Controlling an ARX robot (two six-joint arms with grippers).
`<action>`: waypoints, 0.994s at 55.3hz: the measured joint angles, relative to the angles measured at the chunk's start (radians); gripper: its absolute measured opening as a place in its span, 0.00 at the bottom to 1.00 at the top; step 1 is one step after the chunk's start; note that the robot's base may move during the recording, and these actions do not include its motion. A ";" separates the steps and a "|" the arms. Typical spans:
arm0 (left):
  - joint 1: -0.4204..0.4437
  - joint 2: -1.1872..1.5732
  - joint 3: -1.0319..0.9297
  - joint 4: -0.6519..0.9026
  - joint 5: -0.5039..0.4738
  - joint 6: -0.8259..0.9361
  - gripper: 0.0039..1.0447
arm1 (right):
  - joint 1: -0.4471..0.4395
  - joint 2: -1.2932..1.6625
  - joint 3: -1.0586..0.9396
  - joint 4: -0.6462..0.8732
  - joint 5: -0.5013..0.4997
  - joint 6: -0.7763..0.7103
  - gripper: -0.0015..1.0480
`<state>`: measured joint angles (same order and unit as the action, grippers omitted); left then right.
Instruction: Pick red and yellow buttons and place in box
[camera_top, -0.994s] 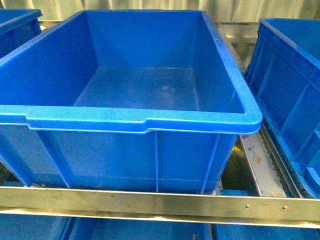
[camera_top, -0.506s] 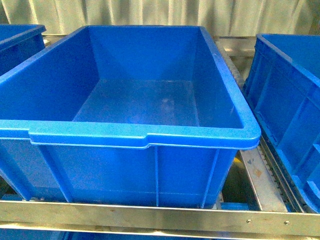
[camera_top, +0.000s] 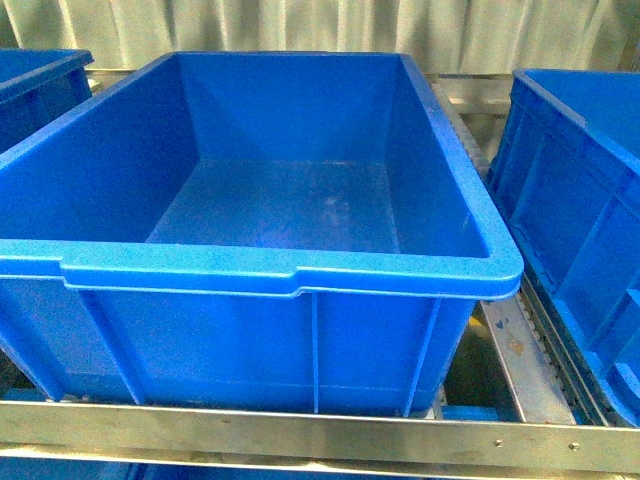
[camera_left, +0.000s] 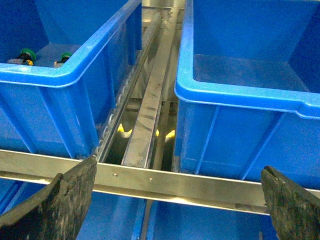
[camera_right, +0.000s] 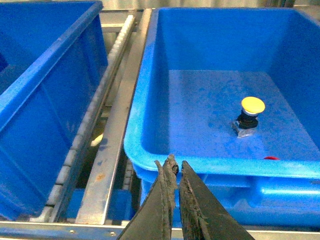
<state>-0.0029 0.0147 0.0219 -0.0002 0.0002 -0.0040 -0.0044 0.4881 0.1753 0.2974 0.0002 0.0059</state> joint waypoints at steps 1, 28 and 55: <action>0.000 0.000 0.000 0.000 0.000 0.000 0.93 | 0.000 -0.007 -0.005 0.000 0.000 0.000 0.04; 0.000 0.000 0.000 0.000 0.000 0.000 0.93 | 0.002 -0.190 -0.118 -0.058 0.000 0.000 0.04; 0.000 0.000 0.000 0.000 0.000 0.000 0.93 | 0.003 -0.382 -0.148 -0.217 -0.002 0.000 0.04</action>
<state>-0.0029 0.0147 0.0219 -0.0002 0.0002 -0.0044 -0.0017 0.1059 0.0269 0.0803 -0.0013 0.0059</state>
